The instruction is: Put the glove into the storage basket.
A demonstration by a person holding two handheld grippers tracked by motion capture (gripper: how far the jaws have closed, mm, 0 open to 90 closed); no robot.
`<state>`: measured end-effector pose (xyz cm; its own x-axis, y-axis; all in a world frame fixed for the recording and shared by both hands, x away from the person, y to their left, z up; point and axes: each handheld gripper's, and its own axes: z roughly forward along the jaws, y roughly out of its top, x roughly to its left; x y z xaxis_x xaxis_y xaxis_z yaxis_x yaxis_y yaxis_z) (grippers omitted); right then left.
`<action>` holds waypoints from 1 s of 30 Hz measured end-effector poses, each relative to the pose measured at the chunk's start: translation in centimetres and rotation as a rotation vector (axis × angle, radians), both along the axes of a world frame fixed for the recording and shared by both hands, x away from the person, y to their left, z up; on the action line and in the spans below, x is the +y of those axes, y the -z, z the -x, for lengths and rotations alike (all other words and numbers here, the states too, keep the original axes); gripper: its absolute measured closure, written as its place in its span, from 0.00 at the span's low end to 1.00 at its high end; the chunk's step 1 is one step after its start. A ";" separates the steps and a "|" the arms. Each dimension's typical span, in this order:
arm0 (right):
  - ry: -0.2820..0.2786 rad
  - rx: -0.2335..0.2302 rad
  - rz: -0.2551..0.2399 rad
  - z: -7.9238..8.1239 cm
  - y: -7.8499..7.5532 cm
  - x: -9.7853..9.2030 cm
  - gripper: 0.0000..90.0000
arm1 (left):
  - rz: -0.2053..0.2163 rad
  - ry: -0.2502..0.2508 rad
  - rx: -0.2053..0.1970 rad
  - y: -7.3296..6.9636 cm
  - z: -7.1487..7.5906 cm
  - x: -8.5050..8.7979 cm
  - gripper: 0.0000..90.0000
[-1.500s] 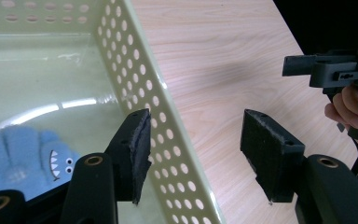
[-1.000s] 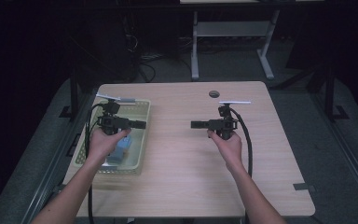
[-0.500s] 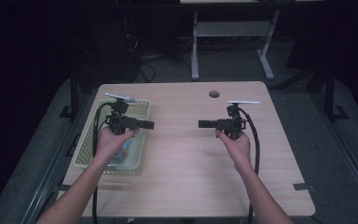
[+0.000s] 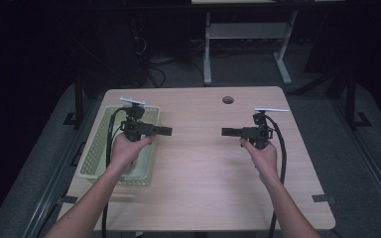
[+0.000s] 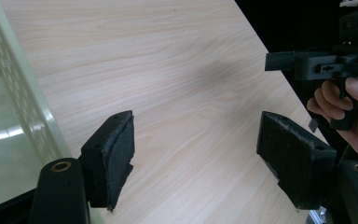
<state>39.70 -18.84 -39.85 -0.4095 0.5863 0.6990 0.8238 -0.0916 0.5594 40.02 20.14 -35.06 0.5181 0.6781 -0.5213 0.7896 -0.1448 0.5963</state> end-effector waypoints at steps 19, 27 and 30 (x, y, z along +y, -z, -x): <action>0.027 0.012 0.006 1.5 1.0 -2.9 0.34 | -0.038 0.095 -0.024 0.0 1.1 -3.7 0.29; 0.038 0.019 0.011 2.2 1.6 -4.0 0.34 | -0.042 0.118 -0.057 -0.1 1.7 -5.0 0.28; 0.039 0.023 0.015 2.3 1.9 -4.3 0.34 | -0.038 0.127 -0.058 0.1 1.9 -5.6 0.28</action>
<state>37.35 -23.10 -41.70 -0.3701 0.6120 0.6989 0.8324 -0.1155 0.5420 38.13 14.57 -35.15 0.6298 0.6237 -0.4630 0.7275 -0.2648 0.6329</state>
